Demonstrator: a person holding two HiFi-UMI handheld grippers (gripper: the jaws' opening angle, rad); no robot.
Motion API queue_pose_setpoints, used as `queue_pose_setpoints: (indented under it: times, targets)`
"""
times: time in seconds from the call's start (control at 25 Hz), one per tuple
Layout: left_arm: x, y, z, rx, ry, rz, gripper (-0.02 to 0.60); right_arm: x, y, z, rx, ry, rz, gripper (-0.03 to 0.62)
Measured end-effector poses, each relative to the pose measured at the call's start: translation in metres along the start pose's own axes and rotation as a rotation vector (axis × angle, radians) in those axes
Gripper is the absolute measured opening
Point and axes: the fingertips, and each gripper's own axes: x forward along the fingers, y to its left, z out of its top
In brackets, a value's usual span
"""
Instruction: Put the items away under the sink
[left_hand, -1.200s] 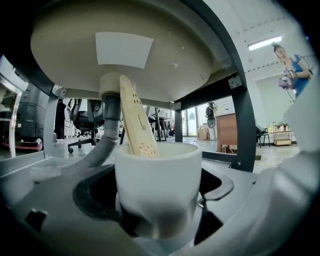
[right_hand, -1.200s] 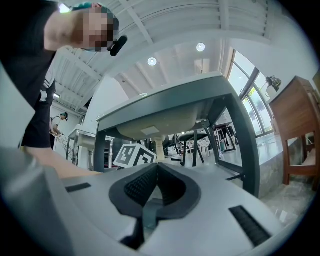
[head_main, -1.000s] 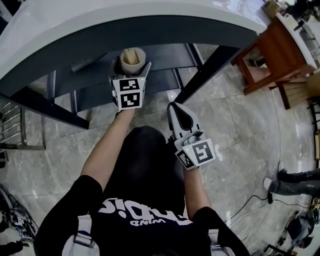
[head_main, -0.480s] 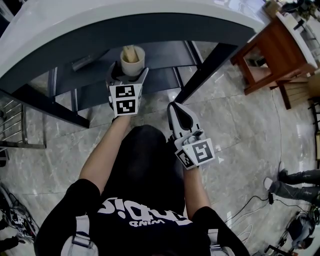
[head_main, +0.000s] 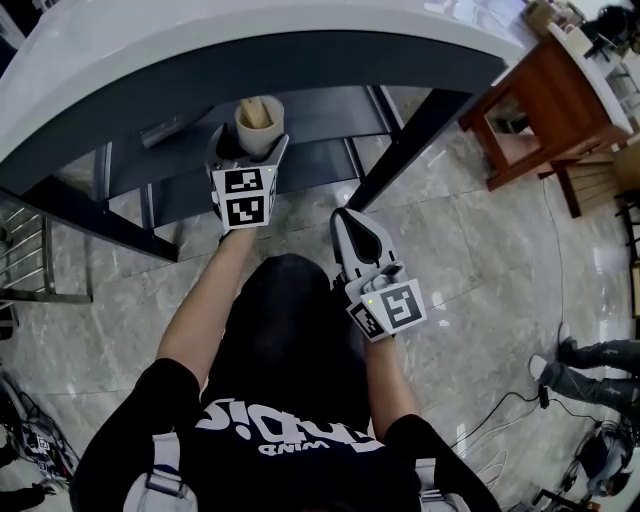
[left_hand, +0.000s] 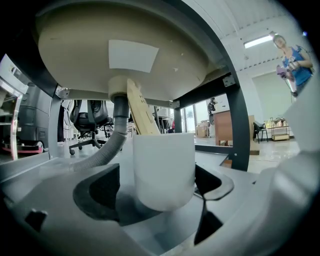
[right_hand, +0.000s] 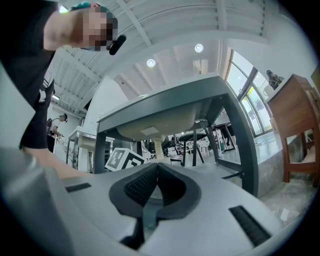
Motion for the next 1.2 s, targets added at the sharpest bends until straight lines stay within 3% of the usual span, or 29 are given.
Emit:
queue_pose_setpoints:
  times: [0.36,0.88,1.2]
  targets:
    - [-0.024,-0.010,0.003,-0.013,-0.013,-0.053,0.468,-0.007,0.002,0.003,-0.004,0.005,0.000,0.019]
    - [-0.163,-0.060,-0.010,-0.012,-0.028,-0.217,0.466,-0.054,0.027,0.001,-0.001,0.028,0.050,0.020]
    - [-0.188,-0.061,-0.004,-0.015,-0.054,-0.243,0.466,-0.058,0.035,-0.004,0.009,0.032,0.061,0.020]
